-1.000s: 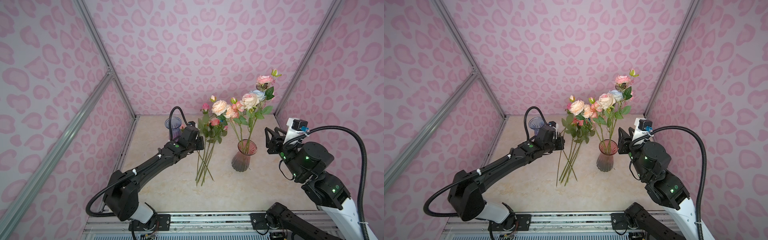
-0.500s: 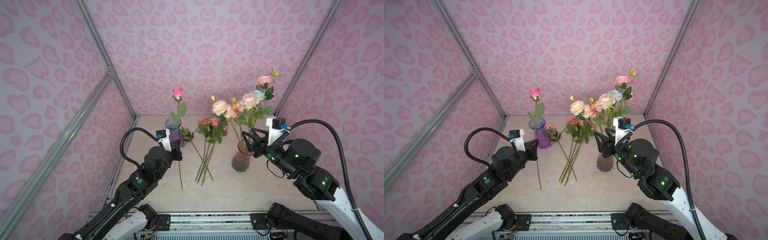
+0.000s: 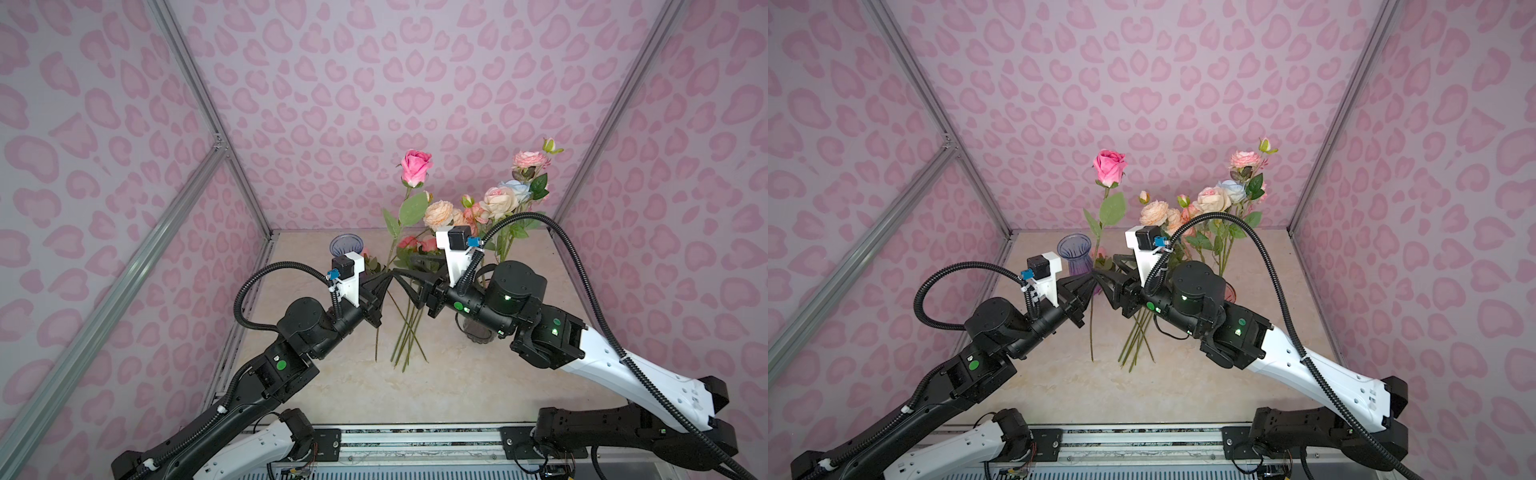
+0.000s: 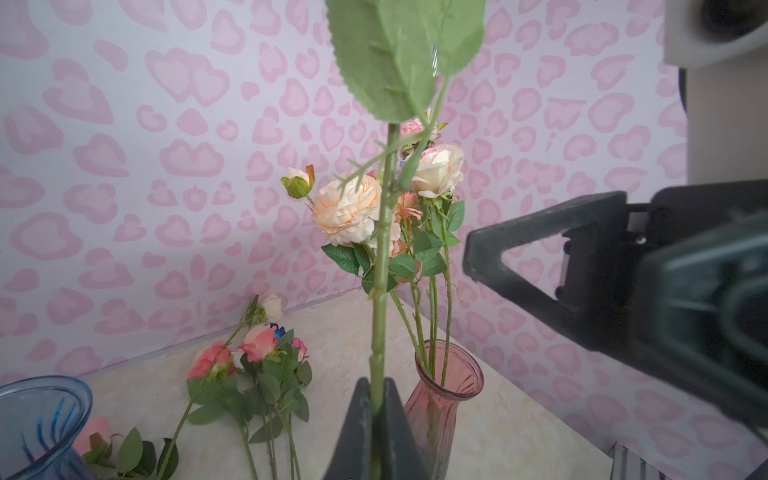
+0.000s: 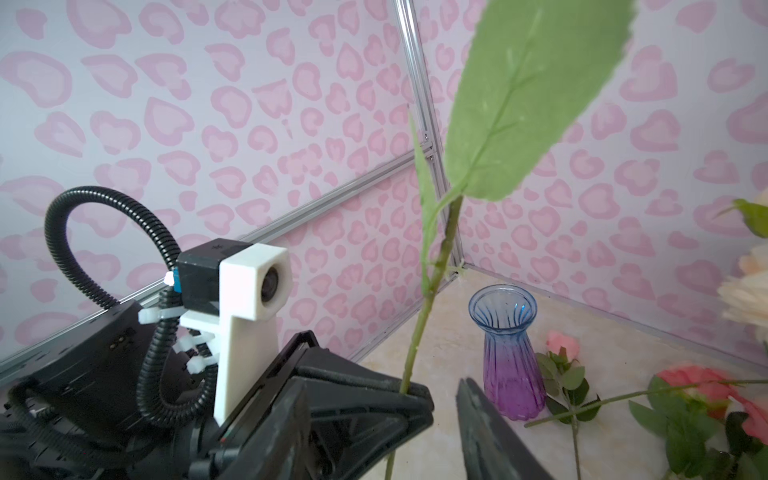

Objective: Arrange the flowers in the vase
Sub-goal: 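Hold the pink rose out while the right gripper closes on its stem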

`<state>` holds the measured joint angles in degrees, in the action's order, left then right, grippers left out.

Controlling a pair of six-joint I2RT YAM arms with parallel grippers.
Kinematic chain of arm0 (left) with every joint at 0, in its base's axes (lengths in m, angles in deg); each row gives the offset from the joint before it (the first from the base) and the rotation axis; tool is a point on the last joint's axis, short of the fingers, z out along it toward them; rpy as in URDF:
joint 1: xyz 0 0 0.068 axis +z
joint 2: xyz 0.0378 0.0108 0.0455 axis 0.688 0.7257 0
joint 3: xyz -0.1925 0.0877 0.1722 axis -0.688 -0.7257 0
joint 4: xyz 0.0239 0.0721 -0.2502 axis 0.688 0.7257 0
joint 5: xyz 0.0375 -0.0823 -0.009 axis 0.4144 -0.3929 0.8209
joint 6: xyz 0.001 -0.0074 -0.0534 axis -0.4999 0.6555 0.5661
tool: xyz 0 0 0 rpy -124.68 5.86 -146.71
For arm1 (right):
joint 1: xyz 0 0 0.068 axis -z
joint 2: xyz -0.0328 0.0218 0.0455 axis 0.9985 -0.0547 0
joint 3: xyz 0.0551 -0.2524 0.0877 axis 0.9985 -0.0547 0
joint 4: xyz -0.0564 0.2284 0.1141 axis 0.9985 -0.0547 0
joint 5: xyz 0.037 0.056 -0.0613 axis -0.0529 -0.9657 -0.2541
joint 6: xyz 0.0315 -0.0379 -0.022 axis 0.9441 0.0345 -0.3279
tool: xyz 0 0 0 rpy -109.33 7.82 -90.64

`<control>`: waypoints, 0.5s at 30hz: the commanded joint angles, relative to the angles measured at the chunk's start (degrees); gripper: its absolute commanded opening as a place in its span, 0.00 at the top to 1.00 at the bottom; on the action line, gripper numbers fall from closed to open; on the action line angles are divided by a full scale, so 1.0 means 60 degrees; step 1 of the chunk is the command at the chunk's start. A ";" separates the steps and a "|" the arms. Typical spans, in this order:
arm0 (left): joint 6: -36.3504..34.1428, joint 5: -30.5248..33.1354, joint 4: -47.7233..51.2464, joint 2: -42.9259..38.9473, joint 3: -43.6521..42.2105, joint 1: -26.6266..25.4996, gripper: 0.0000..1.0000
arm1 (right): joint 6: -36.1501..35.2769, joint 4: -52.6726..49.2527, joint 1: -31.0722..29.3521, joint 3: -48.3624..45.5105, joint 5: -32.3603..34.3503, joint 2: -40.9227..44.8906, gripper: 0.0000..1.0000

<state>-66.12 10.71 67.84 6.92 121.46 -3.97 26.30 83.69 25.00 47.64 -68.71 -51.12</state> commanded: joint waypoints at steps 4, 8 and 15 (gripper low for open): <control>-0.0243 -0.0497 -0.0892 0.0037 0.0101 -0.0056 0.97 | 0.0538 0.0336 0.0005 0.0289 -0.0052 -0.0614 0.51; -0.0316 -0.0503 -0.0921 0.0033 0.0014 -0.0074 0.97 | 0.0785 0.0528 0.0194 0.0340 -0.0265 -0.0785 0.67; -0.0363 -0.0575 -0.0951 0.0025 -0.0101 -0.0065 0.97 | 0.1123 0.0770 0.0400 0.0395 -0.0581 -0.0888 0.91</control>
<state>-67.41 7.95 64.98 7.11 120.98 -4.47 31.99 85.76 27.25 49.76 -71.29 -56.30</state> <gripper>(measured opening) 0.070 0.091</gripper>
